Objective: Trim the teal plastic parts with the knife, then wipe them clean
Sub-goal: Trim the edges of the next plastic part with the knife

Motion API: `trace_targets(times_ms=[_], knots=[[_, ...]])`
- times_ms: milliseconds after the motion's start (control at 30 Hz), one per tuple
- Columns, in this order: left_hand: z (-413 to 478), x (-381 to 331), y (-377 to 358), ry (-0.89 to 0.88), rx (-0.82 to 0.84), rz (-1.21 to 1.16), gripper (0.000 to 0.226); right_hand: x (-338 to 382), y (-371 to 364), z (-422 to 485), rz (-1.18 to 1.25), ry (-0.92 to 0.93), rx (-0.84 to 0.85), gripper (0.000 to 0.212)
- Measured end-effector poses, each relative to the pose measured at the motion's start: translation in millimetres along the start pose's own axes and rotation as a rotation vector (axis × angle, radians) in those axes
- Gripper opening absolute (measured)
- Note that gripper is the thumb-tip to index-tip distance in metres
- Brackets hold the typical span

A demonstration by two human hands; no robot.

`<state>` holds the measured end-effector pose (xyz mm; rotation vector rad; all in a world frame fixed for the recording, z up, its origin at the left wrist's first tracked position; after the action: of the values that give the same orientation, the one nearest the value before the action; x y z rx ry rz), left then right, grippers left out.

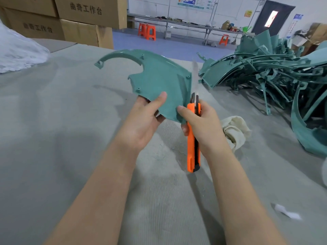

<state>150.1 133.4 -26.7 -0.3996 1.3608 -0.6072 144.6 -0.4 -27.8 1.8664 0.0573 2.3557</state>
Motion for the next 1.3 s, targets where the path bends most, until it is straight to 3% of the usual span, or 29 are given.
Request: trace_targets(times_ms=[233,333,500,567,700,900,1067,1200,1300], knots=[[-1.9,-2.7,16.9,0.247,0.193,-0.38,0.072,-1.1,20.5,3.2,0.179,-0.079,-0.005,0.011],[-0.9,-2.3,22.1,0.25,0.109,-0.357,0.065,0.9,26.5,2.9,0.262,-0.099,0.022,0.006],[-2.7,-4.6,29.5,0.269,-0.003,-0.113,0.028,0.5,34.1,2.7,0.243,-0.087,0.042,0.008],[-3.7,-2.9,29.4,0.304,-0.008,-0.083,0.025,-1.0,36.8,4.4,0.246,-0.091,-0.018,0.003],[-3.2,3.0,25.3,0.334,0.013,-0.129,0.018,-6.4,37.0,6.6,0.294,-0.145,-0.167,0.017],[-11.5,2.7,12.9,0.411,0.089,-0.099,0.03,-6.2,37.6,6.2,0.272,-0.119,-0.141,0.027],[-12.3,-4.0,0.0,0.235,-0.025,-0.143,0.032,-4.4,37.6,2.8,0.262,-0.156,-0.25,0.037],[-12.0,-18.9,-5.8,0.079,-0.083,-0.211,0.01,-2.4,32.4,2.9,0.304,-0.16,-0.256,0.045],[-12.4,-23.1,-9.5,0.025,-0.159,-0.238,0.009,0.4,28.7,2.3,0.295,-0.104,-0.245,0.047]])
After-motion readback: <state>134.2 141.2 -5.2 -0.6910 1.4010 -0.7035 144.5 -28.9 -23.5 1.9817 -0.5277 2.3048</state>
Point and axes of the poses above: each hand's wrist, its own z-axis towards the middle knuckle, its own y-axis out of the back of the hand, x = y × z, the point moved 4 cm from there along z, towards the middle knuckle, and after that the axes turned 3 degrees about -z, right-handed, at the moved point
